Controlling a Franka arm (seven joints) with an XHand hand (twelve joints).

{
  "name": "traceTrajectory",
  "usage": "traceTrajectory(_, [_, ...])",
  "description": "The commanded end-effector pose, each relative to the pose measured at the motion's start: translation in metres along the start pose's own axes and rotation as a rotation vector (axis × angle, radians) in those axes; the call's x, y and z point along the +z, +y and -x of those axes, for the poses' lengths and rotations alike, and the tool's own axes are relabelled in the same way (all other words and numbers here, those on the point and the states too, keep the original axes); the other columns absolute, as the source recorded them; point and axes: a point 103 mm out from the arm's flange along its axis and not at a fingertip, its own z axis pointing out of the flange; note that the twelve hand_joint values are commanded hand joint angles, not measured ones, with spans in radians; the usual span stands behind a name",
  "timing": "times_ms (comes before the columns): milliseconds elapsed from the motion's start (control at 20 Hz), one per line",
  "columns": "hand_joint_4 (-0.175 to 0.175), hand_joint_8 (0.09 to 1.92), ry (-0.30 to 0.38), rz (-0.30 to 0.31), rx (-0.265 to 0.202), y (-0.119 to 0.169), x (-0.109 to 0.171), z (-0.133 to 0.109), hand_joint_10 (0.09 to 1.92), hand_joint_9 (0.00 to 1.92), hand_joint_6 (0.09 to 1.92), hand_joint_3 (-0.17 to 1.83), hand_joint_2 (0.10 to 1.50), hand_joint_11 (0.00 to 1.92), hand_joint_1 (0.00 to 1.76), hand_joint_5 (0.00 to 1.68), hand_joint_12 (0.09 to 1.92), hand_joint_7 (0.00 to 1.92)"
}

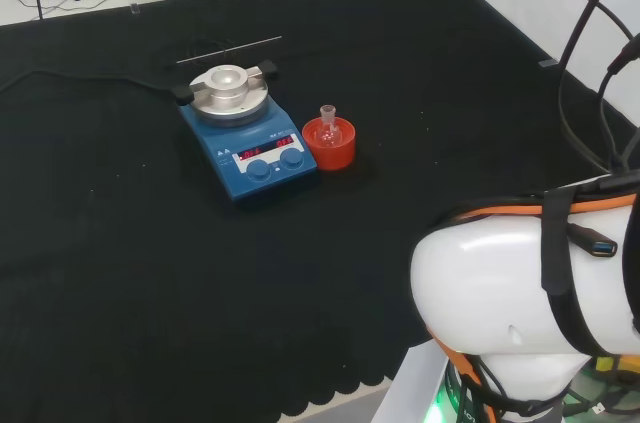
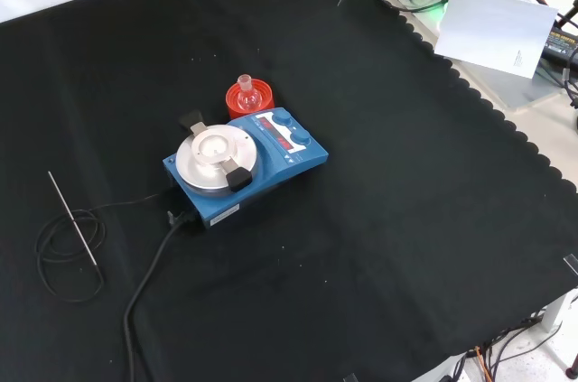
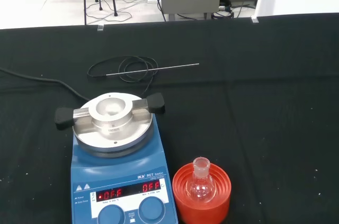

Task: Pick up the round-bottom flask.

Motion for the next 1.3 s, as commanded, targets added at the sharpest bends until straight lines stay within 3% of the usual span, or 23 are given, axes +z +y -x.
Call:
traceTrajectory(50, [0.01,0.39,-0.009,0.009,0.001,0.001,0.001,0.0,0.52,0.2,0.24,0.51,1.01,0.03,0.34,0.22,1.02,0.06])
traceTrajectory(200, [0.018,0.34,-0.001,0.01,0.001,0.002,0.002,0.005,0.53,0.11,0.09,0.39,1.14,0.0,0.23,0.21,0.94,0.01])
traceTrajectory(750, [0.018,0.33,0.014,-0.014,0.027,0.021,0.021,0.012,0.54,0.1,0.09,0.36,1.16,0.0,0.22,0.22,0.92,0.01])
traceTrajectory(1300, [0.016,0.34,0.061,-0.063,0.06,0.066,0.091,0.047,0.54,0.11,0.09,0.35,1.15,0.0,0.24,0.23,0.92,0.02])
